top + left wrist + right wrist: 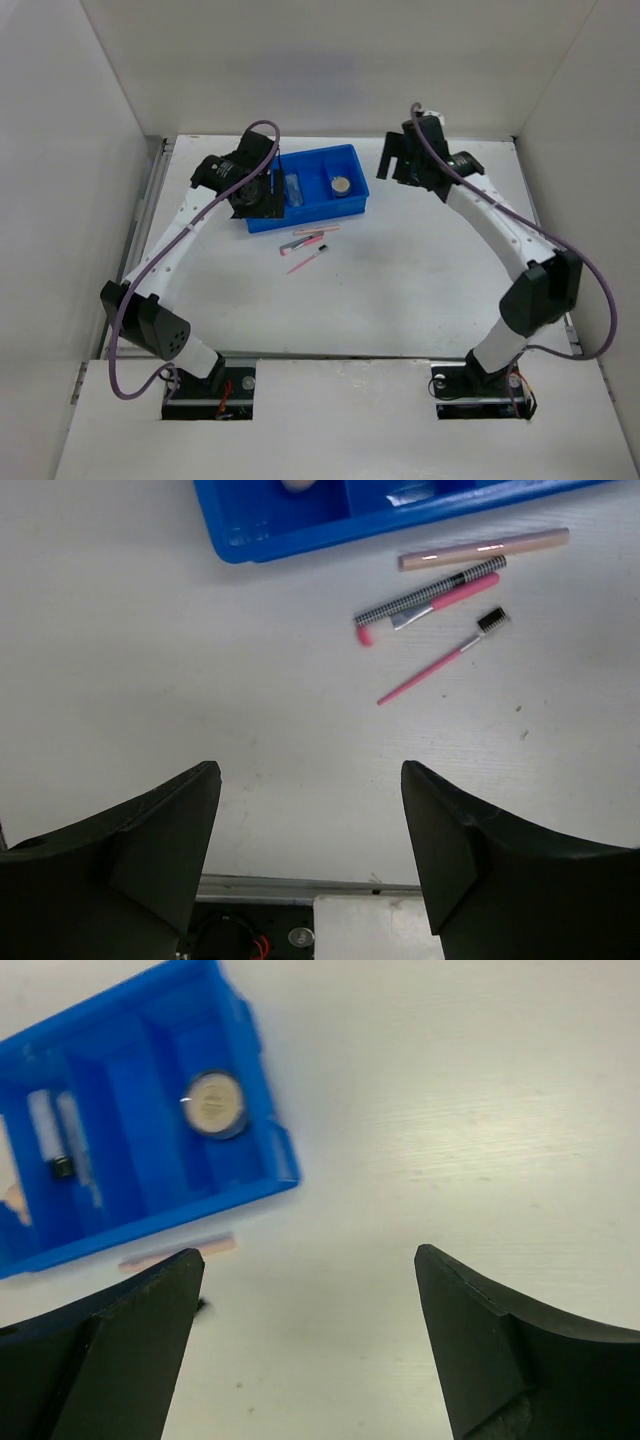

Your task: Organize the makeup

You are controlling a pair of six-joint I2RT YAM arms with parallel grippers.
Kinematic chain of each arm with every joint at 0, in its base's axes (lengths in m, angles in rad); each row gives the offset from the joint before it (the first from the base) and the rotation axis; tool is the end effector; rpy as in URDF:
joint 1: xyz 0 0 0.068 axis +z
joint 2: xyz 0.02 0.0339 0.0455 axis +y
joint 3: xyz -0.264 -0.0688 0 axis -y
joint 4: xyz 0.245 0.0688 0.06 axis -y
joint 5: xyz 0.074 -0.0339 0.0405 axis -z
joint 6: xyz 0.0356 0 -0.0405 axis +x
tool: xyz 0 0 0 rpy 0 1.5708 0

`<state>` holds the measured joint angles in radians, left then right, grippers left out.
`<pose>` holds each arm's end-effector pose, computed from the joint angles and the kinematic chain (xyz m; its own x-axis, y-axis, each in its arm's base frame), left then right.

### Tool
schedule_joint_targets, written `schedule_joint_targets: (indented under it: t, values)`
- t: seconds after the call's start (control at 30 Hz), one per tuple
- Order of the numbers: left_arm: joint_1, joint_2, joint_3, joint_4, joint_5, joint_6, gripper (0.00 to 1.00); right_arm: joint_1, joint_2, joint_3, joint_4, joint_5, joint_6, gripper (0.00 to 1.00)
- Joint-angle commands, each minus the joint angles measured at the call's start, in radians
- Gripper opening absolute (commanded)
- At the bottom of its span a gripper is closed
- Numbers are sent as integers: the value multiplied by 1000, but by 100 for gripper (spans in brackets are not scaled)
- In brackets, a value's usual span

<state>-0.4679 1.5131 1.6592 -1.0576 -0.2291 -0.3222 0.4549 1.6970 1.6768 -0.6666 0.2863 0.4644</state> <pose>0.2759 -0.1303 0.3862 -0.7689 0.0430 -0.6379 0.0755 0.9969 -0.0237 0.3485 0.1593 0.3619 -0.6102 0.1798 -0.7716 0.0537 0.9810 0.1862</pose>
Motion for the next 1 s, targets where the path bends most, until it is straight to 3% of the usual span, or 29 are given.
schedule_joint_targets:
  t: [0.0, 0.23, 0.33, 0.4, 0.53, 0.73, 0.97]
  values:
    - [-12, -24, -38, 42, 60, 20, 70, -94, -62, -234, 70, -44, 26, 92]
    - [-109, 22, -168, 151, 103, 83, 62, -281, -215, -501, 157, -223, 69, 88]
    - [-172, 91, -216, 191, 125, 113, 54, -323, -261, -525, 171, -265, 94, 85]
    - [-211, 156, -252, 244, 143, 127, 47, -335, -292, -548, 171, -274, 94, 78]
    - [-221, 268, -262, 298, 152, 137, 42, -344, -335, -548, 150, -251, 103, 70]
    - [-221, 421, -187, 318, 149, 137, 42, -355, -347, -614, 140, -230, 80, 70]
    - [-221, 467, -177, 347, 114, 137, 42, -355, -358, -637, 140, -230, 80, 71]
